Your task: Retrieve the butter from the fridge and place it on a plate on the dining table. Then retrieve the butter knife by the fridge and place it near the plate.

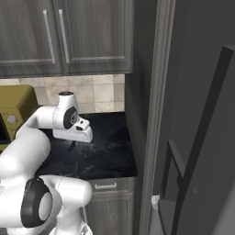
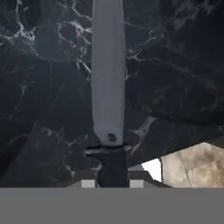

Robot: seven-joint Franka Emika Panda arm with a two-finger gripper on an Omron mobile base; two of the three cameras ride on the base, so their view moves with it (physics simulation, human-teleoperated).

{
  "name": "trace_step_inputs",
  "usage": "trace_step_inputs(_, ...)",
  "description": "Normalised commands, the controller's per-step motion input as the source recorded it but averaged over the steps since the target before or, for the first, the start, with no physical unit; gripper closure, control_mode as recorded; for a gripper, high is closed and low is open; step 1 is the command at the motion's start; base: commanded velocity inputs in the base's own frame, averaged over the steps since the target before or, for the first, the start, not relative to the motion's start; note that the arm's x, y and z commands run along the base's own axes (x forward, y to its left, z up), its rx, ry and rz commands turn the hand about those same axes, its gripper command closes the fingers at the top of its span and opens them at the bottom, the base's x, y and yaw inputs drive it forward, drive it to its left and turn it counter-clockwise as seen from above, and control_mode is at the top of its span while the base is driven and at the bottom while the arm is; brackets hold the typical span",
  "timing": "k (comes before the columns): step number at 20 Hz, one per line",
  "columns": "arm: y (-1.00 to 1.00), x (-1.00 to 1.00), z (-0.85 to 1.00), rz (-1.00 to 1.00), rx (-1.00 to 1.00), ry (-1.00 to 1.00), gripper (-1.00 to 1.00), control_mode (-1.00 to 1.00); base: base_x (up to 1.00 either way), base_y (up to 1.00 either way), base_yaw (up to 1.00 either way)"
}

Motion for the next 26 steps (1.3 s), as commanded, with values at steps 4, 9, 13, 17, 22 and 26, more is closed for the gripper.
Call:
trace_step_inputs(4, 0.00, -0.79, 0.69, -0.04, 0.00, -0.25, 1.00, -1.00, 0.00, 0.00, 0.00)
trace_step_inputs(9, -0.03, -0.38, 0.78, 0.02, 0.00, -0.16, 1.00, -1.00, 0.00, 0.00, 0.00)
trace_step_inputs(13, -0.05, 0.00, 0.83, 0.10, 0.00, 0.16, 1.00, -1.00, 0.00, 0.00, 0.00)
trace_step_inputs(17, 0.00, -0.28, 0.46, 0.07, 0.00, 0.29, 1.00, -1.00, 0.00, 0.00, 0.00)
trace_step_inputs(22, 0.00, -0.55, 0.24, 0.02, -0.02, 0.21, 1.00, -1.00, 0.00, 0.00, 0.00)
trace_step_inputs(26, -0.03, -0.79, 0.00, 0.00, 0.00, 0.00, 1.00, -1.00, 0.00, 0.00, 0.00)
